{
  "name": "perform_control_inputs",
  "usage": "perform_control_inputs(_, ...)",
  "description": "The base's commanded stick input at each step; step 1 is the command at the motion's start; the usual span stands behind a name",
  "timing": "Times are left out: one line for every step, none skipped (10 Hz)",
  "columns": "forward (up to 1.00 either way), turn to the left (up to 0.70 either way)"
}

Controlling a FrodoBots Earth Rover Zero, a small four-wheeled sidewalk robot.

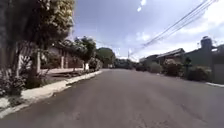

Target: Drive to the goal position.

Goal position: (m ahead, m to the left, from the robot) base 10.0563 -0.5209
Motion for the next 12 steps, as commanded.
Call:
perform_control_inputs(0.45, 0.00)
perform_control_inputs(0.45, 0.00)
perform_control_inputs(0.45, 0.00)
perform_control_inputs(0.45, 0.00)
perform_control_inputs(0.45, 0.00)
perform_control_inputs(0.45, 0.00)
perform_control_inputs(0.45, 0.00)
perform_control_inputs(0.45, 0.00)
perform_control_inputs(0.45, 0.00)
perform_control_inputs(0.45, 0.00)
perform_control_inputs(0.45, 0.00)
perform_control_inputs(0.45, 0.00)
